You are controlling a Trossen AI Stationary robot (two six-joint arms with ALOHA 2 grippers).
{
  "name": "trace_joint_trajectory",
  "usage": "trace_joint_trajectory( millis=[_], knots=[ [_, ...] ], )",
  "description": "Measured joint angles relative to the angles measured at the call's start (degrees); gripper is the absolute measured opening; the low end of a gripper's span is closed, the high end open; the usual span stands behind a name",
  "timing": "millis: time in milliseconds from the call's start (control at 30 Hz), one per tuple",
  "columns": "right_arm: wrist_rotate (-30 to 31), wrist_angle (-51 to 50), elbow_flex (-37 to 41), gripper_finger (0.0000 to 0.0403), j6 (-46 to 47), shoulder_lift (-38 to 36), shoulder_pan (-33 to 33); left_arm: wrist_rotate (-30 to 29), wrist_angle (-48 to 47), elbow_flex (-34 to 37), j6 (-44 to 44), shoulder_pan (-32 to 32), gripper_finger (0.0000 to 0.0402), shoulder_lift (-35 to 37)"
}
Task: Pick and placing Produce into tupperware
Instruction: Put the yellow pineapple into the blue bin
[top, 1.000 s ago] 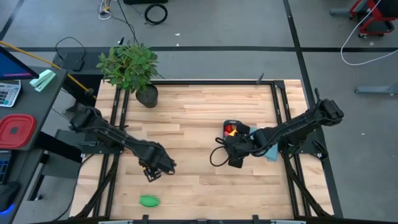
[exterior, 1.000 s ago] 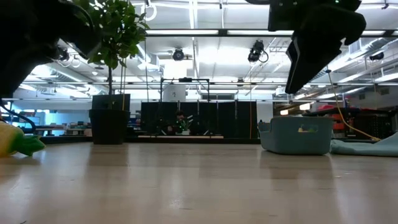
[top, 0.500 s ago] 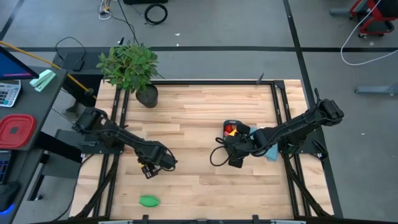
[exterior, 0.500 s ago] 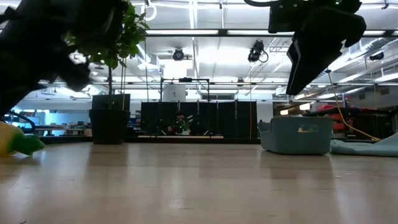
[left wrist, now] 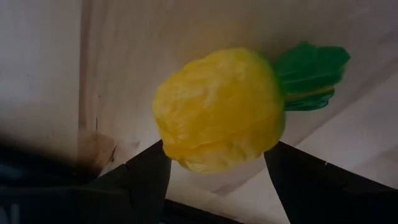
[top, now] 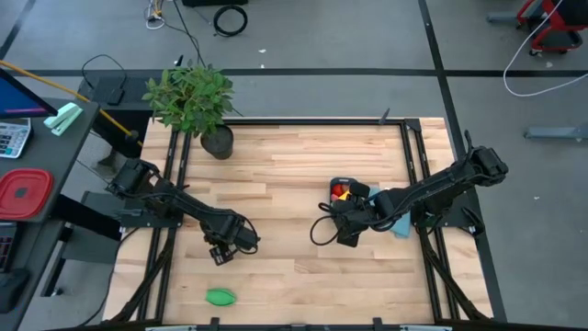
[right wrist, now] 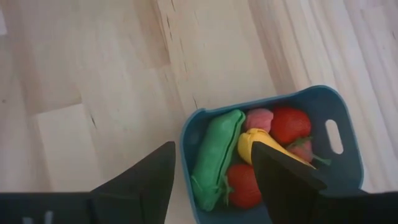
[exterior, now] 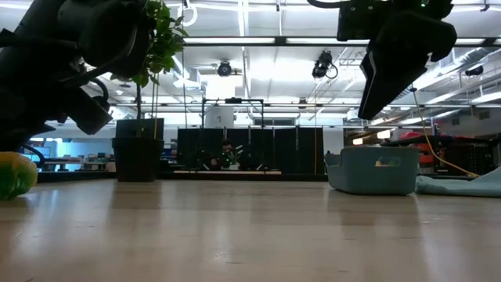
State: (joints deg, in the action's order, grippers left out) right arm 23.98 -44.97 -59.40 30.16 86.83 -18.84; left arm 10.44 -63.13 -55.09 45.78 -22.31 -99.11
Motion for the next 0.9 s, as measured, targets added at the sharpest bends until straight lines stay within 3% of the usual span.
trace_joint_trajectory(
  millis=[133, 367, 567, 900],
  knots=[
    [0.07, 0.0, 0.0, 0.022, -0.29, 0.0, -0.01, -0.09, 0.39, 0.0, 0.32, 0.01, 0.0263, 0.0],
    [0.05, 0.0, 0.0, 0.022, -0.31, 0.01, -0.01, 0.97, 5.0, 0.0, 8.56, 0.39, 0.0263, 0.0],
    [0.05, 0.0, 0.0, 0.022, -0.31, 0.02, -0.04, 1.19, 9.07, -0.04, 8.75, 0.38, 0.0261, 0.02],
    [0.05, 0.0, 0.0, 0.0206, -0.31, 0.02, -0.04, -4.65, 8.76, -0.07, 9.09, 1.38, 0.0239, 0.09]
  ],
)
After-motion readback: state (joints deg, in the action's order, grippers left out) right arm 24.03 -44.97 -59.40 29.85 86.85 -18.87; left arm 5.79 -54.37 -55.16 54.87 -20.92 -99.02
